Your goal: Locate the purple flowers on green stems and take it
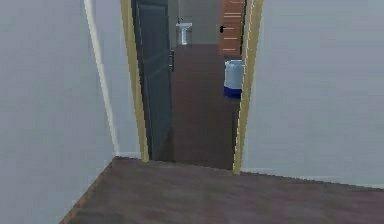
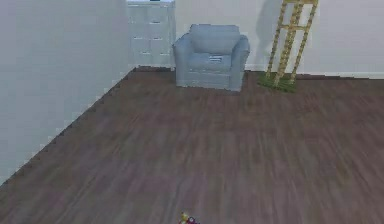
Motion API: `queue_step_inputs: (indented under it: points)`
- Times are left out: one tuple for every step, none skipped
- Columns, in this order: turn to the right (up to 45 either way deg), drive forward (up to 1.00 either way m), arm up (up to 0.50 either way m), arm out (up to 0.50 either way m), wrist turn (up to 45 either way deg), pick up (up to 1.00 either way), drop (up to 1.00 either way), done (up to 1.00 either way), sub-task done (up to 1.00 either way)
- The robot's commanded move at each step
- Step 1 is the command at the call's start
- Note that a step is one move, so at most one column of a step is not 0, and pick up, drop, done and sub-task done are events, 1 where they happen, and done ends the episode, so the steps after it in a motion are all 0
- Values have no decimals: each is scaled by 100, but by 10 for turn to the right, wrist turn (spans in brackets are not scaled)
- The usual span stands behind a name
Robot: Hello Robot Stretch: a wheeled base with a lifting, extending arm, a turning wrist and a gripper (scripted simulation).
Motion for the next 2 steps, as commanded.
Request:
queue_step_inputs:
  points:
    - [0,100,0,0,0,0,0,0,0]
    - [30,0,0,0,0,0,0,0,0]
